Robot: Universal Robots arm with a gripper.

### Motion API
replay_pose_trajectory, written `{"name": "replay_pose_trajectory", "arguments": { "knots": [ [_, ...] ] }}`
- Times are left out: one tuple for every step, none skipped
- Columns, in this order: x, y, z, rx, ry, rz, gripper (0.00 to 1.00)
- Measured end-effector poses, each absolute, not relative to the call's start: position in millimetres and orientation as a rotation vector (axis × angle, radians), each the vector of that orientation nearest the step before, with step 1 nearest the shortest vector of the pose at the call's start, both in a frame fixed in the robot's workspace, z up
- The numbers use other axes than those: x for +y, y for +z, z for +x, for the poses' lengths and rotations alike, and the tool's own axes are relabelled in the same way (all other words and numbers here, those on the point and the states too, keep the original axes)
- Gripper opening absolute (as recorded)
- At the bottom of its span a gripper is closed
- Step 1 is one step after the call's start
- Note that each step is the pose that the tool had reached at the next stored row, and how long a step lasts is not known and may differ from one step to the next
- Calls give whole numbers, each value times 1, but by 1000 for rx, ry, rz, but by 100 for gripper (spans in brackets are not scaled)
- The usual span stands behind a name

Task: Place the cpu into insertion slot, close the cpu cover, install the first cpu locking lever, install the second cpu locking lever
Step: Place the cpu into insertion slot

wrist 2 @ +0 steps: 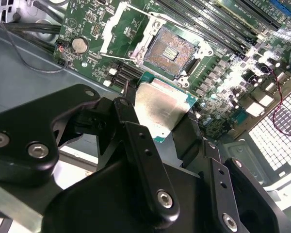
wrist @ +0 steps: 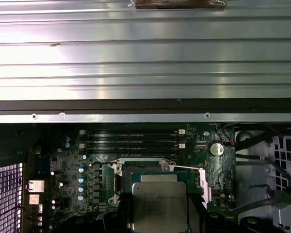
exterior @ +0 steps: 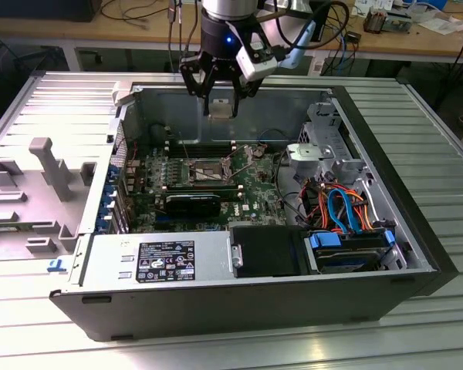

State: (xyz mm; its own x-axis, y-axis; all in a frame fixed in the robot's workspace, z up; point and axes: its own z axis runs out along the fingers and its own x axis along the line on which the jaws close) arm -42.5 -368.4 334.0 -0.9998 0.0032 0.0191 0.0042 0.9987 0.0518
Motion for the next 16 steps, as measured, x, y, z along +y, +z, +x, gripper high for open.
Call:
{"name": "replay_pose_trajectory", "arguments": {
  "knots": [
    [-369,334,-42,-3122,-81,-6,54],
    [-369,333,-42,-3122,-81,-6,54],
    [-369,333,-43,-3121,-81,-6,54],
    [-369,333,-42,-3122,-81,-6,54],
    [-369,332,-43,-3121,-81,-6,54],
    [-370,332,-43,-3122,-81,-6,54],
    [-370,331,-43,-3122,-81,-6,54],
    [-370,331,-43,-3121,-81,-6,54],
    [-371,331,-43,-3122,-81,-6,54],
    [-371,330,-43,-3122,-81,-6,54],
    [-371,330,-43,-3122,-81,-6,54],
    [-371,330,-43,-3122,-81,-6,54],
    [-371,329,-43,-3121,-81,-6,54],
    [-371,329,-43,-3121,-81,-6,54],
    [-371,329,-43,-3122,-81,-6,54],
    [-372,329,-43,-3121,-81,-6,54]
  ]
}}
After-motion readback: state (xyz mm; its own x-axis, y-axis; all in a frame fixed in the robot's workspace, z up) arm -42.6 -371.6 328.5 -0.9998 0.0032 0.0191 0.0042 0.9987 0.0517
